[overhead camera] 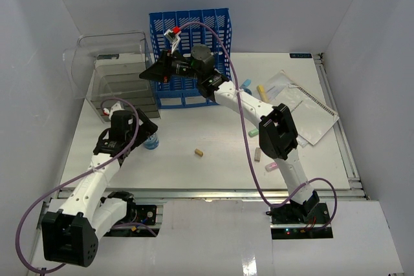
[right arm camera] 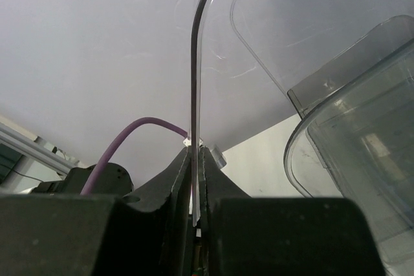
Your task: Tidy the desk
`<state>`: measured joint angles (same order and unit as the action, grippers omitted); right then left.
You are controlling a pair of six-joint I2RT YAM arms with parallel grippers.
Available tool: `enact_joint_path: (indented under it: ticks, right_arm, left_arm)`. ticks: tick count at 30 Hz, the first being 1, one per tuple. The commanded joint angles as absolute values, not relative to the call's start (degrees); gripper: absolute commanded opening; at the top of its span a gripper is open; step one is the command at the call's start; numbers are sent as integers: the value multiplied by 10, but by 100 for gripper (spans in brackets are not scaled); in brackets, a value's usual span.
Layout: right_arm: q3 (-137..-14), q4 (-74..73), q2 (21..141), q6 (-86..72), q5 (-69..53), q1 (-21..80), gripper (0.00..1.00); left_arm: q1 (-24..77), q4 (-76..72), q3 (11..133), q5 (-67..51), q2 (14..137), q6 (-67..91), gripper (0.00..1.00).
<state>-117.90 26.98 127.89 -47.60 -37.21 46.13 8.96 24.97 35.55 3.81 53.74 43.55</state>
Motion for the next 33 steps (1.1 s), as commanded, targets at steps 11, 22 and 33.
enact_joint_path:
  ticks: [11, 22, 33]
  right_arm:
    - [-1159, 317, 1224, -479, -380, 454, 12]
    - [-1142, 321, 1217, -480, -385, 454, 12]
    - [-1137, 324, 1212, -487, -385, 454, 11]
  left_arm:
    - [121, 216, 350, 132, 617, 416, 98]
    - [121, 200, 356, 119, 676, 396, 82]
    - [121, 191, 299, 74, 534, 499, 21]
